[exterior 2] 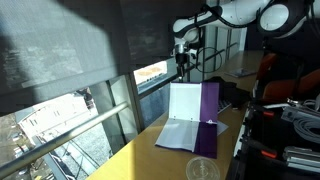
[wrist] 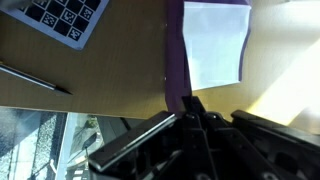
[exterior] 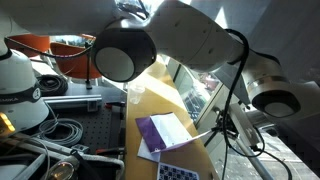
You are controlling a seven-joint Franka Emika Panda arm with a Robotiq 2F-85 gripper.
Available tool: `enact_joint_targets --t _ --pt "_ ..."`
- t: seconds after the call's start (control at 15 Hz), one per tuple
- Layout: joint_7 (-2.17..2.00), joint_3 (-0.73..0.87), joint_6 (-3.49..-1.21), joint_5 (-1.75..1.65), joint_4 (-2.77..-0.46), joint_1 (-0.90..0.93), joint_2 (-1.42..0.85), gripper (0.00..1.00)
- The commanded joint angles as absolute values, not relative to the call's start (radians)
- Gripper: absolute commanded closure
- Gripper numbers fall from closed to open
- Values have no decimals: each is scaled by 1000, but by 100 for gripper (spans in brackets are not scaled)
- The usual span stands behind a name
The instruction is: Close the file
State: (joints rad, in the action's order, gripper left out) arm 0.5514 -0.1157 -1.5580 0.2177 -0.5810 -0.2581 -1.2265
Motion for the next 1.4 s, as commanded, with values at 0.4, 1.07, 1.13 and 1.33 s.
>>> enact_joint_targets --t 0.4,1.07,1.13,1.33 --pt "499 -76 -1446 101 -579 -156 -1117 100" --pt "530 14 -1456 -14 -578 -162 -1100 100" --pt "532 17 -1462 -15 -580 -160 -1100 100" --pt "534 21 -1492 -24 -577 -140 -1108 100"
